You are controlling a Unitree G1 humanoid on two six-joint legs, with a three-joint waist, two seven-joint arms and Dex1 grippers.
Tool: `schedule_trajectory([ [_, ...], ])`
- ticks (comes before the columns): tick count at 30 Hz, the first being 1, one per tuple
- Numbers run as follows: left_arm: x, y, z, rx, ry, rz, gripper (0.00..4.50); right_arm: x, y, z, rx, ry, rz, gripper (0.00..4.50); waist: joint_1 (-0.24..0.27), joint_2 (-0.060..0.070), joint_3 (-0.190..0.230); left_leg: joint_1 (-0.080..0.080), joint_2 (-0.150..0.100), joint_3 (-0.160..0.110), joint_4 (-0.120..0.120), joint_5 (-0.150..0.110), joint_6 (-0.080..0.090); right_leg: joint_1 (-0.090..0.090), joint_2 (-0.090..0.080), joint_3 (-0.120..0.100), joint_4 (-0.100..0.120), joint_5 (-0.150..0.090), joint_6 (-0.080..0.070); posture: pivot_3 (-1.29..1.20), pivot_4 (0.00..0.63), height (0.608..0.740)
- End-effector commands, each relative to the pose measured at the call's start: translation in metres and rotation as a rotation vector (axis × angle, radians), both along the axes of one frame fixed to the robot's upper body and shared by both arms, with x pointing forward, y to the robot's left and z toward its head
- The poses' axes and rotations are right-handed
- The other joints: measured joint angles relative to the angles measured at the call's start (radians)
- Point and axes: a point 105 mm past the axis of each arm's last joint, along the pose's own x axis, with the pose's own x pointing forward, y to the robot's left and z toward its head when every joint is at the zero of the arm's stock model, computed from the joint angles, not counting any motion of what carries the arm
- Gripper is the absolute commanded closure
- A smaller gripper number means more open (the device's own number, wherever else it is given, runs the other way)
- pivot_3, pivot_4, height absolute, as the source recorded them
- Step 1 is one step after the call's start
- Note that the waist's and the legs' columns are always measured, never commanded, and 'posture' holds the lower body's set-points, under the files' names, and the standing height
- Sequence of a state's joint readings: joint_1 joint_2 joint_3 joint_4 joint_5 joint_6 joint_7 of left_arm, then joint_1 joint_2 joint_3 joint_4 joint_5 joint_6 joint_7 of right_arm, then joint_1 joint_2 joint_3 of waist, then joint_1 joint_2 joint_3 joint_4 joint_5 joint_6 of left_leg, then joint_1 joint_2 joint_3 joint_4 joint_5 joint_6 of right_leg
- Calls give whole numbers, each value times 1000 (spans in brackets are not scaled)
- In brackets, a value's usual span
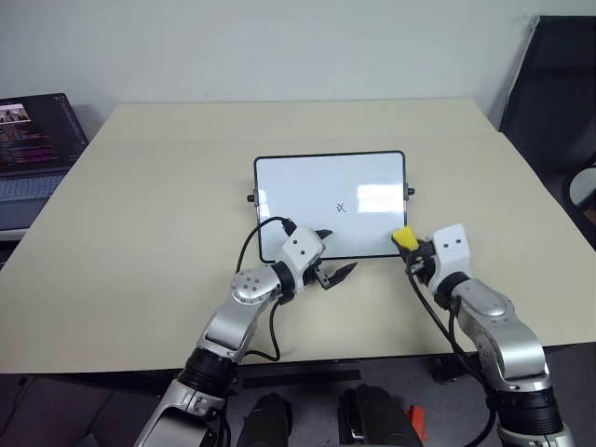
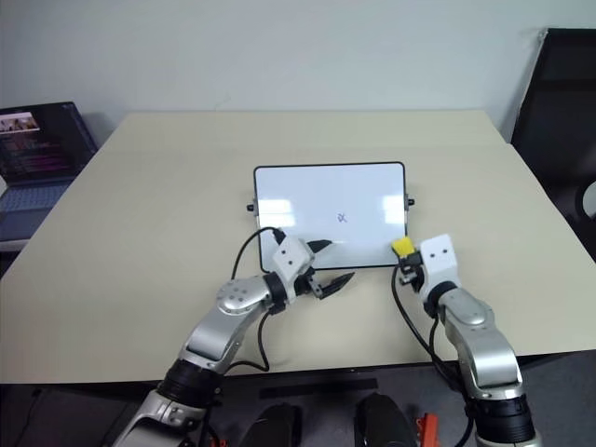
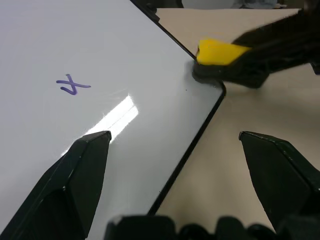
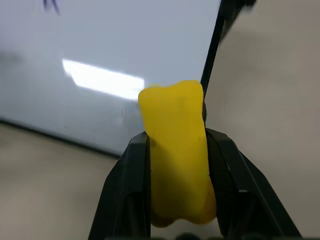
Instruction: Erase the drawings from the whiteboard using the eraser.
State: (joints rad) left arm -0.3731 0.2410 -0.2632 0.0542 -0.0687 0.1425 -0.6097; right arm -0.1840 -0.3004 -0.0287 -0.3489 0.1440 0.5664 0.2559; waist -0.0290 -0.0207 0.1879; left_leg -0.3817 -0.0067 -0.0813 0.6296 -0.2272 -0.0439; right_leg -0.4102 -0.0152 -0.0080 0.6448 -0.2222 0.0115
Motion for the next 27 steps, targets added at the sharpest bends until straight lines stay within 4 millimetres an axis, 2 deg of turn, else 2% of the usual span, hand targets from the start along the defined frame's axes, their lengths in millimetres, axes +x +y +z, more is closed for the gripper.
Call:
schedule_trajectory([
  [1, 9, 7, 17, -19, -74, 50, 0, -1, 0, 32, 45, -156, 6, 3314, 1, 0, 0, 0, 0, 0, 0, 0, 0, 0, 0, 0, 0, 0, 0, 0, 150, 740],
  [14, 17, 17, 22, -19, -99, 121, 0, 4, 5, 23, 36, -137, 16, 3314, 1, 0, 0, 0, 0, 0, -1, 0, 0, -1, 0, 0, 0, 0, 0, 0, 150, 740],
  [20, 23, 32, 20, -27, -102, 243, 0, 21, 34, 24, 43, -137, 90, 3314, -3, 0, 0, 0, 0, 0, -2, 0, 0, -1, 0, 0, 0, 0, 0, 0, 150, 740],
  [27, 26, 33, 19, -23, -108, 271, 0, 42, 69, 34, 65, -162, 174, 3314, 0, 0, 0, -1, -1, 0, -1, 0, 0, -1, -1, 0, 0, 0, 0, 0, 150, 740],
])
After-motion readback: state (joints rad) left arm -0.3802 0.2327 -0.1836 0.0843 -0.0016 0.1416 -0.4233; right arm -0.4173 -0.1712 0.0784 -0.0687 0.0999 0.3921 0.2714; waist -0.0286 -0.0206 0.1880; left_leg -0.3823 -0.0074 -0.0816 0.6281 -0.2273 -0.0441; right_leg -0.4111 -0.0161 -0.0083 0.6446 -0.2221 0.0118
